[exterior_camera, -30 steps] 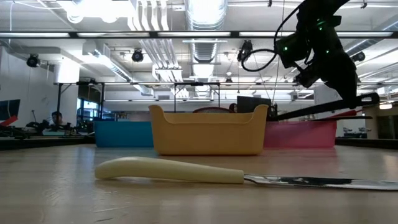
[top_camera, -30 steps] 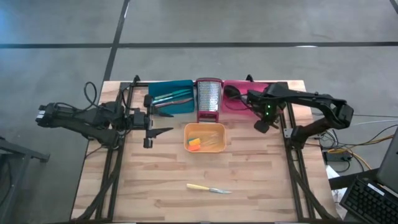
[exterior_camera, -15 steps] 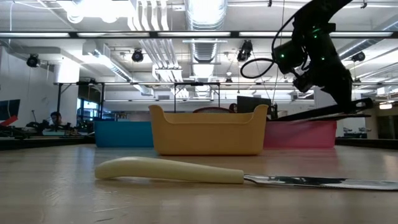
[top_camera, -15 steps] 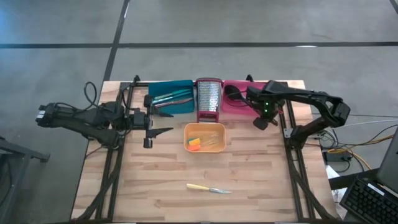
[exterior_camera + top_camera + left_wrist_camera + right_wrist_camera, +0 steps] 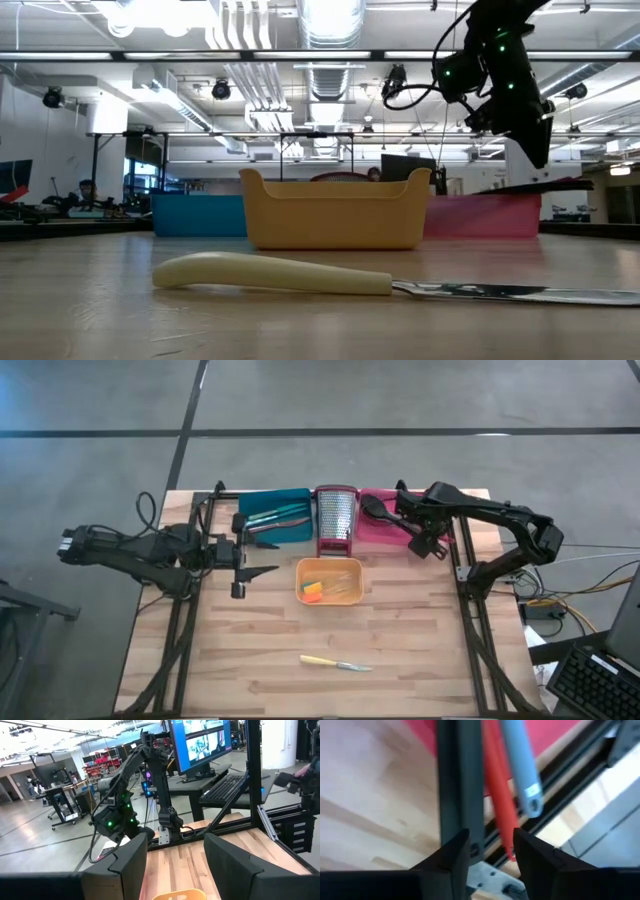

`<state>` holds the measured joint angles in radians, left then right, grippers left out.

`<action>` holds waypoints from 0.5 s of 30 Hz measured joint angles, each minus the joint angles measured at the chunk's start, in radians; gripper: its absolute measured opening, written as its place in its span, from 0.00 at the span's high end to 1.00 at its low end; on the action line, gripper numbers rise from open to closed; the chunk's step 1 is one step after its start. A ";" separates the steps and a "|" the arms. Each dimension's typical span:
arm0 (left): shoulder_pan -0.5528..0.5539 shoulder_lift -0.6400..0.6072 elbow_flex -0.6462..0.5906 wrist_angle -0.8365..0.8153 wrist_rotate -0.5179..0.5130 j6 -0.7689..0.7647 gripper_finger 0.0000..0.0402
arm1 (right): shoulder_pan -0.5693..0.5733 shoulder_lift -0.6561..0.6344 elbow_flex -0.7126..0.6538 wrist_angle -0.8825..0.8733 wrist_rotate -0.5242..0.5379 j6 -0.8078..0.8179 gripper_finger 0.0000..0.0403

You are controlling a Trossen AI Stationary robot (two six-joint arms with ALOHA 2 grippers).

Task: Pick & Place Kitchen Items
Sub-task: Put the yellow table knife into the blue bin

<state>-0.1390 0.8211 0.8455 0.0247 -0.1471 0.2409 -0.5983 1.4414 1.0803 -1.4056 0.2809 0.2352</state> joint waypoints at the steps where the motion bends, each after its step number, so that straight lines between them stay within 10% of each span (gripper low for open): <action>1: 0.000 0.000 0.000 -0.001 0.000 0.000 0.50 | 0.000 0.000 0.005 -0.002 0.018 0.000 0.61; 15: 0.000 0.000 0.000 0.003 0.000 -0.002 0.50 | 0.036 -0.013 0.277 -0.011 0.063 0.005 0.50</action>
<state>-0.1390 0.8211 0.8455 0.0274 -0.1471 0.2394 -0.5628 1.4279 1.3574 -1.4170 0.3441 0.2403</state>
